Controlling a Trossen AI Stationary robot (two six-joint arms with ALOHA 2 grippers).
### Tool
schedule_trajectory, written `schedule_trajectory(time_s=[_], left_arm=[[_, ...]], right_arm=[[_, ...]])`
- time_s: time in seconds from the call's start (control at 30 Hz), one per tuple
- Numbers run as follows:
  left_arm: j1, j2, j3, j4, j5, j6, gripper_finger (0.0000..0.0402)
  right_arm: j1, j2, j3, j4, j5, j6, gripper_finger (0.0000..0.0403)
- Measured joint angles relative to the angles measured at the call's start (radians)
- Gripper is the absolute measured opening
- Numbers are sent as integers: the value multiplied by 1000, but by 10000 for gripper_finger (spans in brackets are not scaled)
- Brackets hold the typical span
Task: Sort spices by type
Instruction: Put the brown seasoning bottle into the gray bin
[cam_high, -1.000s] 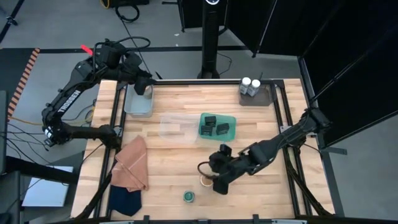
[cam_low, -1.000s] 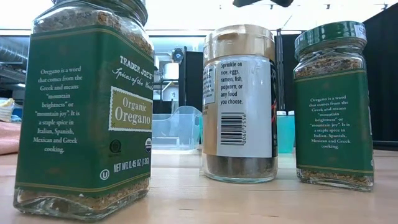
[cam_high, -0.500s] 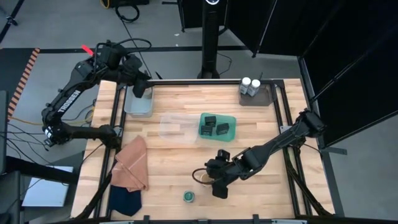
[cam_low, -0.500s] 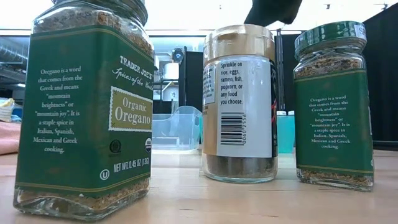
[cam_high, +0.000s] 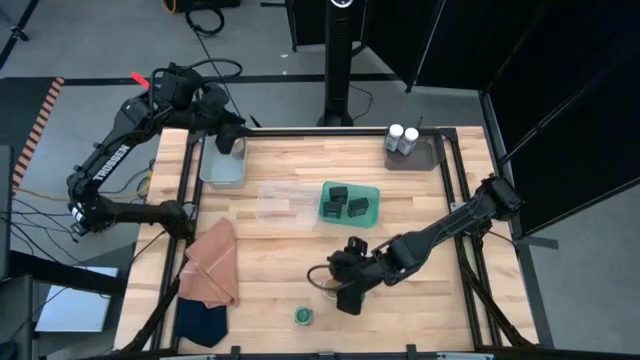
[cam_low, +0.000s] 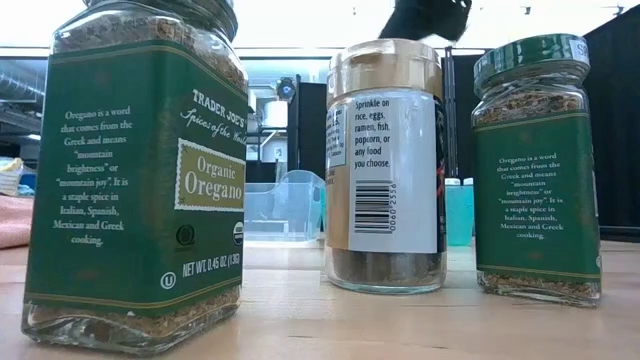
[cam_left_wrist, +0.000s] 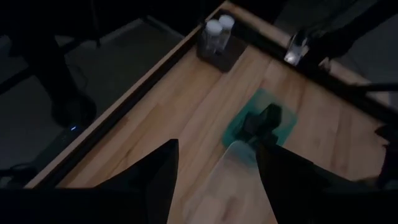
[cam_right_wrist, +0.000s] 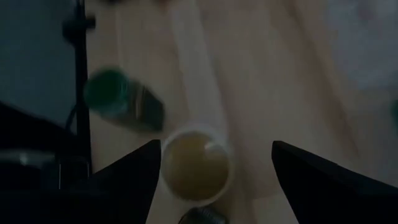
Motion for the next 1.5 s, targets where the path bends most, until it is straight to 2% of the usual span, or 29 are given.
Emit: schedule_trajectory(time_s=[0.27,0.47,0.53,0.7,0.83,0.9,1.03,1.1,1.3,1.5], left_arm=[[-115,1,0,47,102,1,219],[-282,39,0,47,115,-46,219],[-341,64,0,66,67,-87,219],[-439,131,-2,75,-178,-283,219],[-498,190,-1,100,-209,-406,219],[-531,228,-1,135,-164,-434,219],[-631,307,-1,216,16,-438,219],[-713,350,-1,253,47,-437,219],[-918,467,-1,271,40,-398,219],[-1057,508,-1,256,-99,-311,219]], right_arm=[[-12,-126,1,-28,96,3,310],[-6,-236,1,-269,98,117,295],[1,-276,1,-362,99,138,288],[8,-351,1,-554,97,164,273],[28,-392,1,-669,73,162,270],[51,-408,1,-730,54,159,270],[131,-447,1,-835,49,182,268],[182,-466,1,-876,60,212,267],[329,-530,-10,-920,137,308,265],[452,-589,-97,-921,154,443,259]])
